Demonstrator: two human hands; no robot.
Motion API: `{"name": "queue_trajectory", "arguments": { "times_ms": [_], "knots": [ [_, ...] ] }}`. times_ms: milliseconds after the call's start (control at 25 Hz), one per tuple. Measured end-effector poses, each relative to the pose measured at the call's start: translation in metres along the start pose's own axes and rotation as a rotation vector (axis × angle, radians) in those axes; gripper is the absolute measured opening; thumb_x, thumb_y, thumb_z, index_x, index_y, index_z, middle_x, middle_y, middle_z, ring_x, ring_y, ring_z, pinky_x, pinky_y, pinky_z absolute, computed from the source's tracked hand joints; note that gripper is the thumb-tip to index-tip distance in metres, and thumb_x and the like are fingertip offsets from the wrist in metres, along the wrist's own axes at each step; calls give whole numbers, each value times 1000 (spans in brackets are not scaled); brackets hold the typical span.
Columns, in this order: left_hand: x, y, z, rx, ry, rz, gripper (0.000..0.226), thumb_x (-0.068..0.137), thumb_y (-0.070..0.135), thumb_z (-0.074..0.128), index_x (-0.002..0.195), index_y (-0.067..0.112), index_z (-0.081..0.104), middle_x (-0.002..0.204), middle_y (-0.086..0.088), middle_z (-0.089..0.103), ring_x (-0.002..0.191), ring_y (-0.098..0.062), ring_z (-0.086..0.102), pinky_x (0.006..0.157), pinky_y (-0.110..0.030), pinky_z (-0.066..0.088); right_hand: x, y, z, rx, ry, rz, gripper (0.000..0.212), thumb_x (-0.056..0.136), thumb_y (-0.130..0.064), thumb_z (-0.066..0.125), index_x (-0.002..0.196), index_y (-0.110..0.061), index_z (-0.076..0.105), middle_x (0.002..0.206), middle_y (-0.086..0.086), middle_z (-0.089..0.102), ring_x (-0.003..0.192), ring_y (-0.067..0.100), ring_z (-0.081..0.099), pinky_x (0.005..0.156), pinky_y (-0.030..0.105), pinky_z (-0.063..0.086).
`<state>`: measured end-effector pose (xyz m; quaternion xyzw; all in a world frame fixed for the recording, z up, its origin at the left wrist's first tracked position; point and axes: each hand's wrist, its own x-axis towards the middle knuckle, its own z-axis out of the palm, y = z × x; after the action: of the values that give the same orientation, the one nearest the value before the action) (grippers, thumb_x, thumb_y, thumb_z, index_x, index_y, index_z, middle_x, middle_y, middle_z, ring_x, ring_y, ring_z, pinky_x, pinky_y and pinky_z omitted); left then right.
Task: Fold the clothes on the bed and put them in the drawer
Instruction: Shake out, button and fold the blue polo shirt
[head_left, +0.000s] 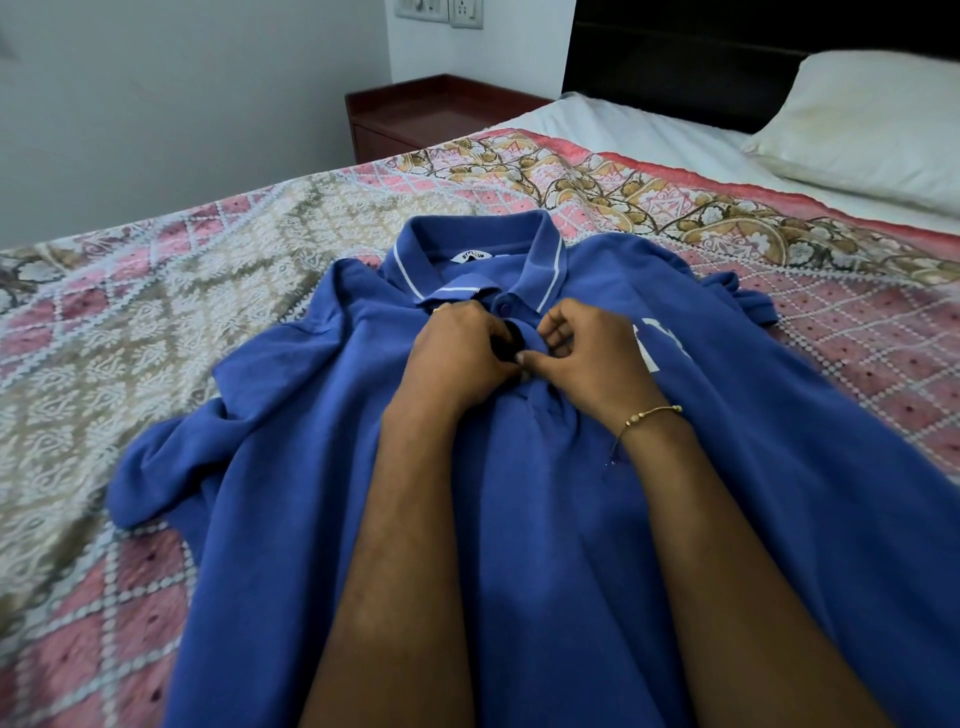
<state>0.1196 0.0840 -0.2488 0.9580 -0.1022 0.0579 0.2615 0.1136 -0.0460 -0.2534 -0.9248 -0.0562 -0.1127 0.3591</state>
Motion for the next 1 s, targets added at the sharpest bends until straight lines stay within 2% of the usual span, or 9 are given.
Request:
{"name": "queue_trajectory", "arguments": {
  "times_ms": [80, 160, 240, 400, 480, 640, 760, 840, 1000],
  "knots": [
    [-1, 0, -2, -33, -24, -38, 13, 77, 24, 74, 88, 16, 74, 90, -1, 69, 89, -15, 58, 64, -23, 35, 0, -1, -3, -77, -39, -9, 19, 74, -8, 74, 85, 1, 62, 80, 10, 64, 78, 24, 59, 73, 34, 49],
    [-3, 2, -5, -117, -7, -82, 5, 78, 22, 73, 79, 20, 69, 74, 6, 63, 79, -12, 54, 63, -24, 36, 0, -1, -5, -101, 20, 1, 16, 76, -8, 70, 89, 0, 63, 77, 7, 63, 80, 22, 59, 73, 31, 47],
    [-5, 2, -7, -217, 4, -101, 15, 81, 22, 71, 71, 24, 60, 63, 10, 53, 71, -11, 49, 64, -24, 38, 1, -1, -6, -23, 84, 33, 18, 79, -9, 66, 95, 0, 63, 69, 3, 58, 74, 17, 55, 71, 26, 43],
    [-4, 1, -6, -264, 20, -89, 13, 82, 23, 69, 72, 25, 60, 74, 6, 61, 76, -12, 54, 72, -26, 42, 2, 0, -2, 58, 114, 11, 10, 82, -3, 57, 87, 2, 63, 60, 8, 60, 58, 14, 48, 54, 21, 37],
    [-3, 1, -6, -294, 19, -82, 11, 82, 20, 69, 74, 21, 61, 73, 5, 61, 69, -8, 53, 66, -18, 40, 2, 0, -3, 101, 133, 17, 9, 80, -1, 57, 83, 2, 65, 65, 9, 62, 59, 14, 50, 53, 15, 37],
    [-6, 4, -6, -418, -30, -88, 21, 83, 8, 66, 67, 17, 58, 50, 8, 56, 41, 1, 50, 52, -7, 41, 2, -3, -4, 214, 149, 19, 12, 78, 0, 64, 88, -3, 69, 63, -1, 58, 52, 2, 49, 56, 8, 42],
    [-9, 3, -7, -568, -51, -123, 18, 84, 2, 65, 70, 12, 61, 47, 4, 57, 39, 3, 51, 51, -6, 42, 1, -5, 1, 242, 92, 46, 17, 78, -2, 69, 93, -4, 64, 74, 4, 62, 60, 3, 54, 65, 10, 46],
    [-11, 2, -7, -689, -55, -166, 16, 84, 1, 66, 71, 9, 63, 54, -2, 60, 41, 2, 53, 56, -11, 48, 0, -3, 2, 332, 91, 95, 20, 78, -2, 71, 91, -11, 58, 74, 5, 65, 66, 10, 59, 73, 24, 51],
    [-11, 4, -6, -843, -52, -270, 14, 81, -4, 67, 71, 4, 63, 51, -1, 61, 41, -1, 56, 54, -13, 52, -2, -2, 1, 490, 73, 168, 30, 78, -1, 71, 79, -22, 49, 64, -2, 62, 63, 11, 59, 72, 35, 52]
  ]
}}
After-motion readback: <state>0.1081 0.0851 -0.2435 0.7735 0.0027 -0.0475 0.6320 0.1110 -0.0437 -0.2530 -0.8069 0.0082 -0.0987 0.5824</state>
